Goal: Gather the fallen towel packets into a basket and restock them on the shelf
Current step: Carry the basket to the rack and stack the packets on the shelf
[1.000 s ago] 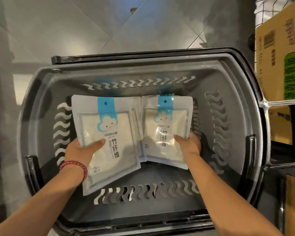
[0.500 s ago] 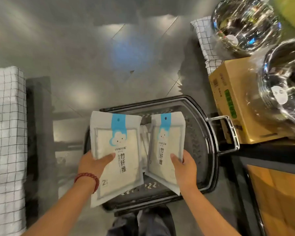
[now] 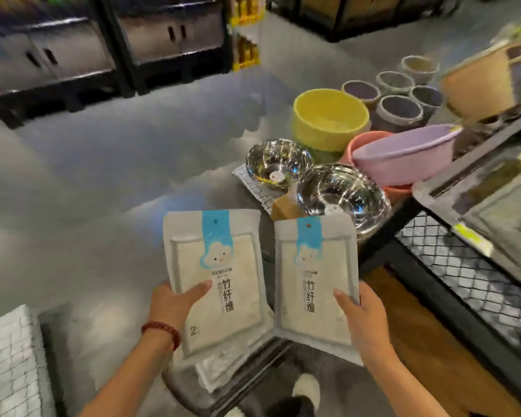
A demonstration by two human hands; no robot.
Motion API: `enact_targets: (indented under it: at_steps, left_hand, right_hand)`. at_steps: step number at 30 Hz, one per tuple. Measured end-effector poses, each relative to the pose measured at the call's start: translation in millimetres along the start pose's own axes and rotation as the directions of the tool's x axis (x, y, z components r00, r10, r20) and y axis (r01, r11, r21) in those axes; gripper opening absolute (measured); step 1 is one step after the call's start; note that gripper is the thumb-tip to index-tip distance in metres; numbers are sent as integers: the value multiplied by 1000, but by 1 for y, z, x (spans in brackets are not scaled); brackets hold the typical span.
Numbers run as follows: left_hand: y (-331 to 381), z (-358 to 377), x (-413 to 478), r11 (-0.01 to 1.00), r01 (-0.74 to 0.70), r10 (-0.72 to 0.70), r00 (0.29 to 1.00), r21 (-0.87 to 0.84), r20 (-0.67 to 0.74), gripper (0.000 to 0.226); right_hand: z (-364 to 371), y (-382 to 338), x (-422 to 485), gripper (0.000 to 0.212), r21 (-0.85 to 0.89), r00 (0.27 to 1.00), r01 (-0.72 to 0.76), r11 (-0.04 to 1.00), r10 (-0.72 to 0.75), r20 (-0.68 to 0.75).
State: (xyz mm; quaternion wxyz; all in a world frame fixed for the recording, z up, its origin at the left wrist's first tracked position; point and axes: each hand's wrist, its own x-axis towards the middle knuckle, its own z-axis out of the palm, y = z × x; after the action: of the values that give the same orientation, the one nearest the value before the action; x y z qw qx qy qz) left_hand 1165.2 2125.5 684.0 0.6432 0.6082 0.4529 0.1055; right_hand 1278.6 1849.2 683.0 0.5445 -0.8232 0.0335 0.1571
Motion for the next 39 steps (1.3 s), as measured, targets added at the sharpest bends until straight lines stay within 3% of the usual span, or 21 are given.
enact_targets:
  at_steps: [6,14,20,25,29,35,39]
  left_hand:
    - [93,93,-36,984,-175,163,950,21,265,19]
    - [168,275,-77,949,-297,302,762,-105,573,22]
    - [189,401,-109,961,-270,215,626,-51,750,44]
    - [189,488,-116,963,-271,160,513,-18,843,54]
    - [181,555,-105,955,-283,211,434,-89,876,37]
    - [159,634,-75,968,-225,-16,377,109,926,38]
    - [150,681,-65,942,-270,-112,311,201,944,30]
  right_hand:
    - [-123,-44,-22,16,45,958,87,995,-71,-277]
    - [-293,-34,-19,20,176,774,196,965,-42,-632]
    - [-376,-12,-5,10,223,605,235,946,37,-795]
    - [-414,5,14,9,279,523,197,940,140,-841]
    - [-433,8,31,12,225,417,166,960,139,-898]
    - [-425,8,61,8,205,272,78,976,177,-946]
    - [-421,0,82,19,206,228,51,977,190,-955]
